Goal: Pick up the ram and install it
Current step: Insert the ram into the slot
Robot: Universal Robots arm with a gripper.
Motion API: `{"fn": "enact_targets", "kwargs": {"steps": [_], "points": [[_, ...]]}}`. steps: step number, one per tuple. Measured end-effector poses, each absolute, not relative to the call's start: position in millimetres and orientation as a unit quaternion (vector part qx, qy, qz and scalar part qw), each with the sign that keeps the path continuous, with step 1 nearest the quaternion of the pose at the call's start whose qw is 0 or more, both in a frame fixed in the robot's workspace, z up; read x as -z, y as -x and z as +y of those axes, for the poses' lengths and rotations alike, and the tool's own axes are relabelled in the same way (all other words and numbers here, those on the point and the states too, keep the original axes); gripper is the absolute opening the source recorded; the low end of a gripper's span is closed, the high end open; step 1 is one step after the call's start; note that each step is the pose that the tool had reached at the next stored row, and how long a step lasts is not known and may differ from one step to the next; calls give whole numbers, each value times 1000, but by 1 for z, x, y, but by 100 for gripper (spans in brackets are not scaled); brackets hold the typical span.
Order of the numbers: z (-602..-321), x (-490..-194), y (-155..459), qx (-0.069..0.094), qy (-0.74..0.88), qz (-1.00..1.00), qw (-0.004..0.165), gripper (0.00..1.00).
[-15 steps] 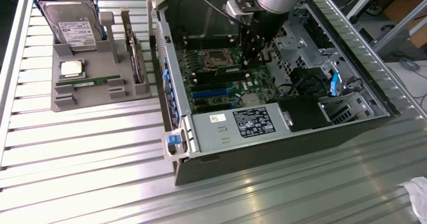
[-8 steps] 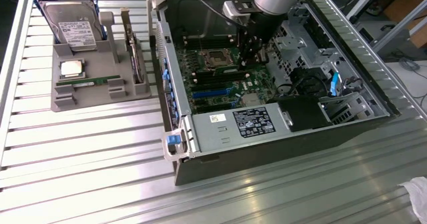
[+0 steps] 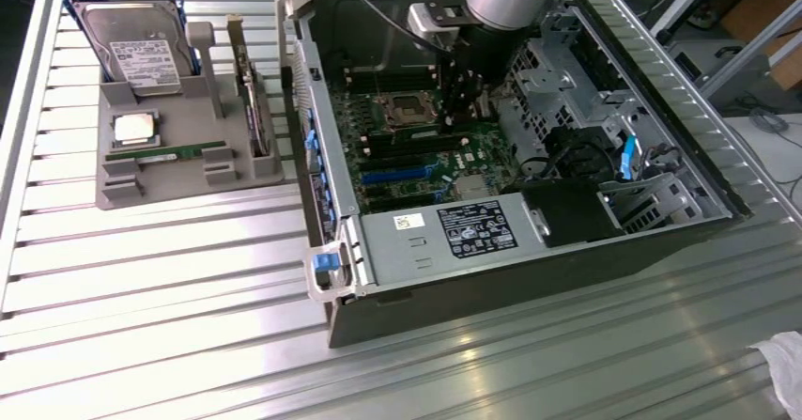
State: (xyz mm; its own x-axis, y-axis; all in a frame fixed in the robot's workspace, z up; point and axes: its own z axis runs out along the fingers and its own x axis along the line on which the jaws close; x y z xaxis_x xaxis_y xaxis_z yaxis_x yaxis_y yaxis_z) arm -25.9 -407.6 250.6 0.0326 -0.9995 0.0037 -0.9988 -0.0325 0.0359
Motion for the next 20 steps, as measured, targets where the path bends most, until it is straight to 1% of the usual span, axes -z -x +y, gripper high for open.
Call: {"fn": "enact_targets", "kwargs": {"steps": [11,20], "points": [[-408,-244,34,7,-701,-713,19,13],[-404,-239,46,6,-700,-714,20,13]]}}
